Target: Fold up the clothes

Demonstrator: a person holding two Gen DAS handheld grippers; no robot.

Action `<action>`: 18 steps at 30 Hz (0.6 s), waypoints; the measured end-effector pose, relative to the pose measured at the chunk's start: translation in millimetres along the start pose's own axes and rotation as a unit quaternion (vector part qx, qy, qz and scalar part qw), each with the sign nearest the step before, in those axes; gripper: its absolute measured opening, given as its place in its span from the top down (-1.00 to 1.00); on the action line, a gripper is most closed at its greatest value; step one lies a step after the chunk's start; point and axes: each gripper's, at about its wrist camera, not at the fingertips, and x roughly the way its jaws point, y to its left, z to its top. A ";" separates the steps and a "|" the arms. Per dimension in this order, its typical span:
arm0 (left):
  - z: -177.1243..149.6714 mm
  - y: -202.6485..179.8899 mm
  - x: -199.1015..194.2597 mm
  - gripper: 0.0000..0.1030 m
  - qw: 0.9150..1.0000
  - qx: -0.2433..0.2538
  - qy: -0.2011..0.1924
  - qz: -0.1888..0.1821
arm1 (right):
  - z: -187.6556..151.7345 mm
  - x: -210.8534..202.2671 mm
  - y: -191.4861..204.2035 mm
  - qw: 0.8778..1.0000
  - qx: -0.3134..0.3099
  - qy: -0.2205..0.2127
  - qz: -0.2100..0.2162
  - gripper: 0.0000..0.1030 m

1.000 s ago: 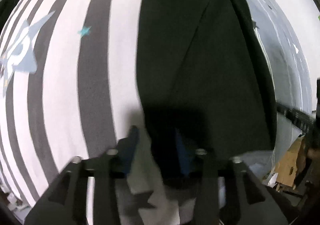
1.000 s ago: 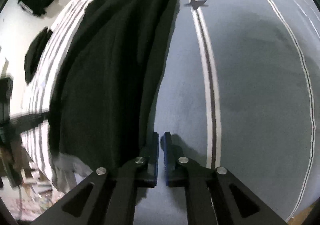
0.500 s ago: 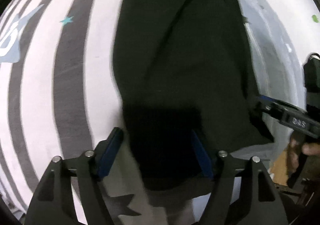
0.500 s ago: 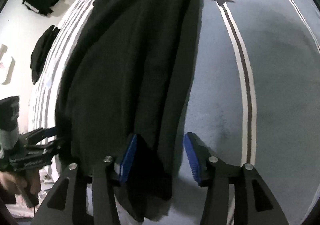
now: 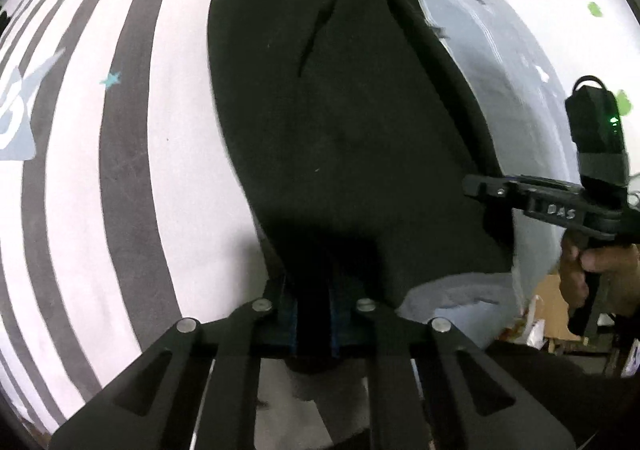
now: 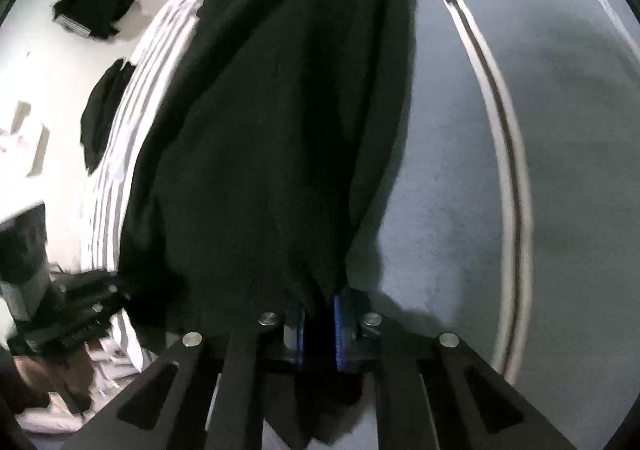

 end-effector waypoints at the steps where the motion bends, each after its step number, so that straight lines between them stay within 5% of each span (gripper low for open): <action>1: -2.0 -2.7 -4.0 0.85 1.000 0.003 0.004 -0.005 | -0.4 -5.4 3.6 1.000 -0.009 0.000 -0.004 0.84; 6: -9.7 -12.0 7.4 0.77 0.999 0.011 0.046 -0.001 | -21.0 -26.4 -1.7 0.999 -0.019 0.036 -0.029 0.84; 10: 4.3 1.9 6.5 0.32 0.997 -0.030 0.064 0.036 | -29.4 -18.0 -8.8 0.995 -0.022 0.074 -0.066 0.71; 15: 34.4 31.5 -30.0 0.01 0.993 -0.081 -0.012 0.080 | -6.8 -47.2 -19.7 0.996 0.002 0.020 -0.090 0.28; 18: 85.5 49.7 -31.9 -0.13 0.989 -0.084 -0.059 0.102 | 29.1 -61.5 -29.5 0.993 0.007 -0.024 -0.116 0.13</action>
